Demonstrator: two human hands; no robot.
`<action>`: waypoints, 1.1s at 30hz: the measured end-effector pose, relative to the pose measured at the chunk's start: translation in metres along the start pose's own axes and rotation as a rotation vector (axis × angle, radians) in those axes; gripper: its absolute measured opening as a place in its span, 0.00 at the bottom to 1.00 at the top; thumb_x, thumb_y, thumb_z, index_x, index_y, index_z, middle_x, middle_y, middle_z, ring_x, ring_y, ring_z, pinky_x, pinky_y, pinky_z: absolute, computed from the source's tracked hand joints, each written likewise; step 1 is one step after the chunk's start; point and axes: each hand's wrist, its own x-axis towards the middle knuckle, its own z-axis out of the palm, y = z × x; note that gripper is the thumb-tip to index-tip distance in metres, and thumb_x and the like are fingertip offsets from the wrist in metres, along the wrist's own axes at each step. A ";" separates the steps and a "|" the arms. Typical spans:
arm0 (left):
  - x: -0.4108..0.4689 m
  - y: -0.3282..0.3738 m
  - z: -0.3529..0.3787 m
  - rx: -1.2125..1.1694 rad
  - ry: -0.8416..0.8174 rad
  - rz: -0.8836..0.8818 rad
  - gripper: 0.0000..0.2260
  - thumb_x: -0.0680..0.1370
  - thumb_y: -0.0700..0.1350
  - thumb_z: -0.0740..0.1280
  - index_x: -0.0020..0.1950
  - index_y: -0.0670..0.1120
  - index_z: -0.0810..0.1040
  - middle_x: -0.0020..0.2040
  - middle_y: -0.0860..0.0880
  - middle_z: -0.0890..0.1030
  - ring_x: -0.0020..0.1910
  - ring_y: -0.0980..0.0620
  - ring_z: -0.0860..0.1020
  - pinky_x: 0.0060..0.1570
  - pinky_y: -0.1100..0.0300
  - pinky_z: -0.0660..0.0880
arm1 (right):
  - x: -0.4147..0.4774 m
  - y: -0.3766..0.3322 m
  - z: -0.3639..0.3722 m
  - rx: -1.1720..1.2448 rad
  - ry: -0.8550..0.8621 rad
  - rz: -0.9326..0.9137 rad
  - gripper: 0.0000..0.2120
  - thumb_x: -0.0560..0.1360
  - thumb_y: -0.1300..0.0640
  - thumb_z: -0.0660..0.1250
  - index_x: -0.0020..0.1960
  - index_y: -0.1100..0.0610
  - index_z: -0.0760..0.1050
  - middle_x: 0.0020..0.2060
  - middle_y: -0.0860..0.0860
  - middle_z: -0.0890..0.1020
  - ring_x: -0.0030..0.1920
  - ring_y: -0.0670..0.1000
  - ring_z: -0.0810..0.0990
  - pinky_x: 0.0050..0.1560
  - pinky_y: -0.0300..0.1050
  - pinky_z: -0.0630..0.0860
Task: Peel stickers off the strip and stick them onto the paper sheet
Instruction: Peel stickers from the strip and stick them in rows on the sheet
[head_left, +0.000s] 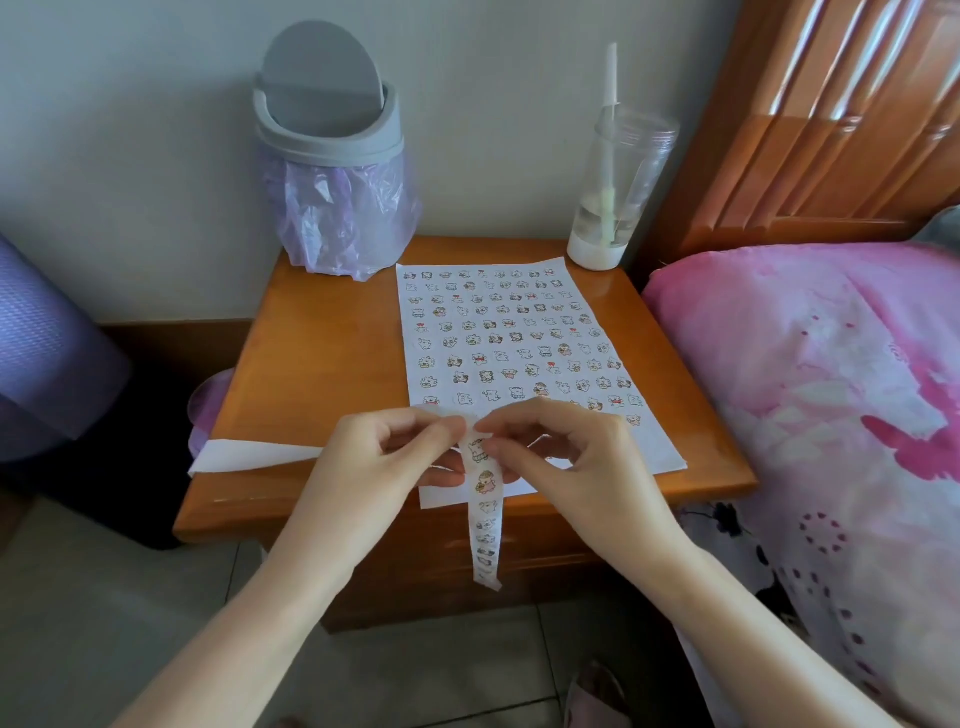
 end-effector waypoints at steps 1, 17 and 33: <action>0.000 0.000 0.000 -0.002 -0.004 -0.005 0.06 0.75 0.46 0.67 0.42 0.50 0.83 0.37 0.62 0.84 0.37 0.59 0.83 0.34 0.74 0.75 | 0.000 0.000 0.000 -0.001 -0.002 0.004 0.07 0.73 0.60 0.69 0.51 0.52 0.81 0.43 0.45 0.84 0.42 0.43 0.83 0.44 0.41 0.81; 0.002 -0.003 -0.001 -0.018 0.016 -0.031 0.06 0.75 0.47 0.67 0.43 0.49 0.84 0.40 0.59 0.85 0.38 0.57 0.84 0.37 0.73 0.77 | 0.000 0.002 0.001 -0.028 0.020 -0.069 0.07 0.73 0.61 0.69 0.50 0.55 0.81 0.43 0.44 0.84 0.43 0.42 0.82 0.44 0.36 0.80; 0.002 -0.002 0.001 0.007 0.046 -0.047 0.05 0.74 0.49 0.68 0.42 0.53 0.83 0.43 0.57 0.85 0.38 0.56 0.84 0.43 0.66 0.78 | 0.001 0.005 0.003 -0.115 0.052 -0.189 0.06 0.73 0.64 0.70 0.48 0.57 0.82 0.43 0.46 0.84 0.45 0.40 0.81 0.46 0.30 0.76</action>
